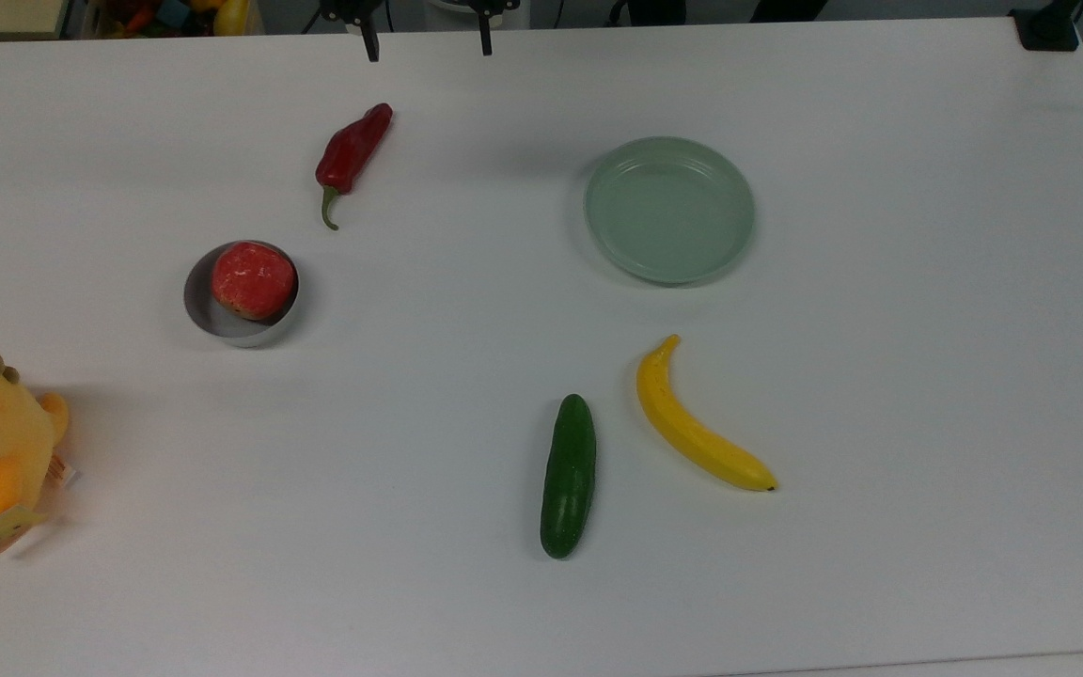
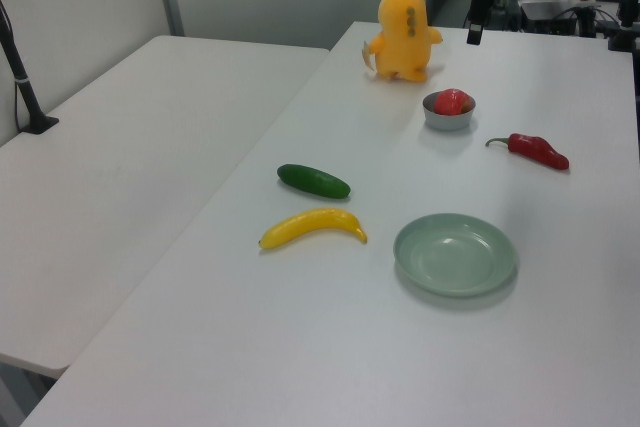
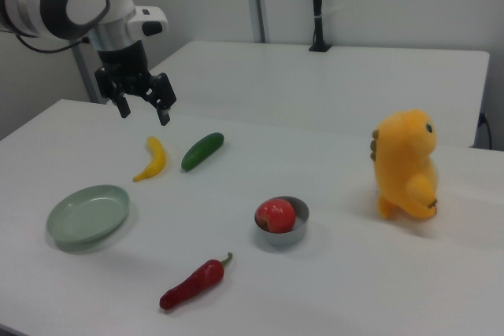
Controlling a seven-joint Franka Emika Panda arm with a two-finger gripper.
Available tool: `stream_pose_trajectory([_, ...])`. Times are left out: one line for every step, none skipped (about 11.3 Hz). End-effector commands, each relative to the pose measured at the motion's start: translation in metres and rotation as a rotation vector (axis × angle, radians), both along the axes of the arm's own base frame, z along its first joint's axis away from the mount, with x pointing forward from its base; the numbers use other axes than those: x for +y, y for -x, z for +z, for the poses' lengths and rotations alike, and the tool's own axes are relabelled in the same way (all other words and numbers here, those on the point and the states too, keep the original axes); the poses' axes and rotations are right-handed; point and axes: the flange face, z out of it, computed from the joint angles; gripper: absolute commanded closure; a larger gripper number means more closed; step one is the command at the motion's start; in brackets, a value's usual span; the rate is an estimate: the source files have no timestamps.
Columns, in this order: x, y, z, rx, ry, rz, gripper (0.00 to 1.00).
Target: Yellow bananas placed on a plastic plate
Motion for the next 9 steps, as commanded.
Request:
stream_pose_trajectory([-0.0047,0.0028,0.0039,-0.018,-0.018,0.007,0.00])
stream_pose_trajectory([-0.0047,0.0028,0.0039,-0.018,-0.018,0.007,0.00])
stream_pose_trajectory([-0.0047,0.0029,0.0037,-0.016,-0.018,0.007,0.00])
stream_pose_trajectory([-0.0055,0.0028,0.0038,-0.018,-0.018,0.006,0.00])
stream_pose_trajectory([-0.0089,0.0025,0.0040,-0.020,-0.018,-0.001,0.00])
stream_pose_trajectory([-0.0106,0.0026,0.0039,-0.018,-0.018,-0.004,0.00])
stream_pose_trajectory([-0.0098,0.0028,0.0030,-0.015,-0.018,-0.002,0.00])
stream_pose_trajectory([-0.0098,0.0030,0.0028,-0.014,-0.018,0.000,0.00])
stream_pose_trajectory([-0.0089,0.0027,0.0012,-0.011,-0.017,0.010,0.00])
